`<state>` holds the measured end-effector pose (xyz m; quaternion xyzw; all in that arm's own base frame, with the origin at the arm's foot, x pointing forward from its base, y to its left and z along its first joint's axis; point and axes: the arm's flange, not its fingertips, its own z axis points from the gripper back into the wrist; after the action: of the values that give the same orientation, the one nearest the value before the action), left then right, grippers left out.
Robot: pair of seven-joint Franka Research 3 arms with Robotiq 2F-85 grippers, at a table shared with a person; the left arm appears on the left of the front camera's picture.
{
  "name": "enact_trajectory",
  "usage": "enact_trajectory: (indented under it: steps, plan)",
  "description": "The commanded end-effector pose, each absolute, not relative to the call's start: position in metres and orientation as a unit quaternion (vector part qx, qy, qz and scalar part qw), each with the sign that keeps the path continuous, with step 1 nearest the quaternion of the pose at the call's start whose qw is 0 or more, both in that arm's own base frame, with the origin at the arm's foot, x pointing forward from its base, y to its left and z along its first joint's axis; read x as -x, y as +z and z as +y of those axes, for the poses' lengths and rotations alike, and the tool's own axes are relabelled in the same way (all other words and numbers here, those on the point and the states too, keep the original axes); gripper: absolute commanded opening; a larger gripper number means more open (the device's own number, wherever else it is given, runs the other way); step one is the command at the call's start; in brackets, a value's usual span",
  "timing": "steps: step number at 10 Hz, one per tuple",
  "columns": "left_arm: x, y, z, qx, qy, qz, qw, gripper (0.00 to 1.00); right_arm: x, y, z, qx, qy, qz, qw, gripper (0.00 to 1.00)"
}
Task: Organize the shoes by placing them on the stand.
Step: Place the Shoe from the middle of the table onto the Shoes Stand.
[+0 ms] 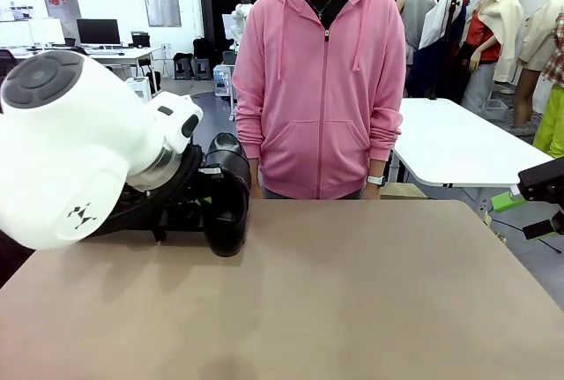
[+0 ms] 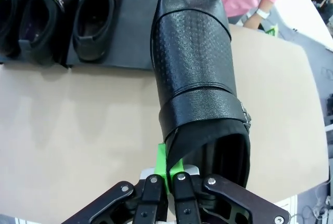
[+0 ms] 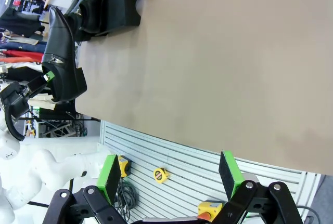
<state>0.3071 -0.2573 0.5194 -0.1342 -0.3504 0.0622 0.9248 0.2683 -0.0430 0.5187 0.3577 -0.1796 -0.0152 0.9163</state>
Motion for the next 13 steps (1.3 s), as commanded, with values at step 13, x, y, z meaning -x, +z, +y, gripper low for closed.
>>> enact_trajectory:
  steps: [13]
  plan:
    - [-0.548, 0.446, -0.253, 0.057, 0.075, -0.378, 0.921, 0.0, -0.267, 0.522, -0.041, -0.368, -0.026, -0.178, 0.912, 1.0]
